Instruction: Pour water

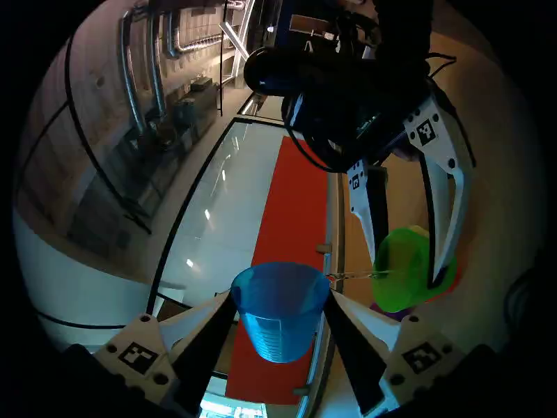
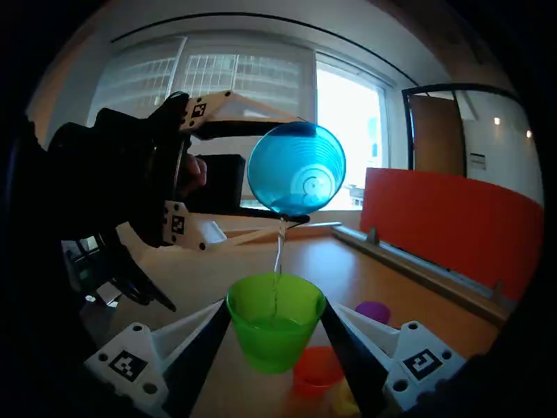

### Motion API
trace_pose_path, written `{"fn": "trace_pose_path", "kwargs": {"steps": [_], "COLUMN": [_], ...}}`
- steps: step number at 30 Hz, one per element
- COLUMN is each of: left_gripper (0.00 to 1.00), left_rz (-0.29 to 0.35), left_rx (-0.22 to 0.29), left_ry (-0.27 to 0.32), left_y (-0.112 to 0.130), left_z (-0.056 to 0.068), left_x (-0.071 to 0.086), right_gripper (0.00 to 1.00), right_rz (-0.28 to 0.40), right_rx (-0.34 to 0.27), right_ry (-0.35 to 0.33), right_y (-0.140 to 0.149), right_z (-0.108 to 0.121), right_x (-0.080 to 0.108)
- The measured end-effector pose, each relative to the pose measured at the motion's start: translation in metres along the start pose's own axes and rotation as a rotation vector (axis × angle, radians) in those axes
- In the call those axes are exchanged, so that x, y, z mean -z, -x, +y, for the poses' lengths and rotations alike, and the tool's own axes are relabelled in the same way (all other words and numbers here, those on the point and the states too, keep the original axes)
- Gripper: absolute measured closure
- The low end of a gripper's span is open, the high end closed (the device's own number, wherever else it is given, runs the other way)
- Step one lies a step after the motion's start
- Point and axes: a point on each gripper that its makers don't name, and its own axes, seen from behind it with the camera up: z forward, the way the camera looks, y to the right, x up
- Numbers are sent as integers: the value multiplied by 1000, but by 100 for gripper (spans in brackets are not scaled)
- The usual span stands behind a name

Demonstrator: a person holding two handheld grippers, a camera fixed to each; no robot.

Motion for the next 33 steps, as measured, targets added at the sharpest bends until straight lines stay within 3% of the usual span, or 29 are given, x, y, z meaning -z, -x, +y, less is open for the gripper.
{"fn": "trace_pose_path", "kwargs": {"steps": [33], "left_gripper": [15], "left_rz": [3], "left_rx": [-43], "left_ry": [-11], "left_y": [-1], "left_z": [-3], "left_x": [-2], "right_gripper": [7], "right_rz": [3], "right_rx": [11], "right_ry": [-3], "right_y": [-3], "right_z": [-1], "right_x": [-1]}}
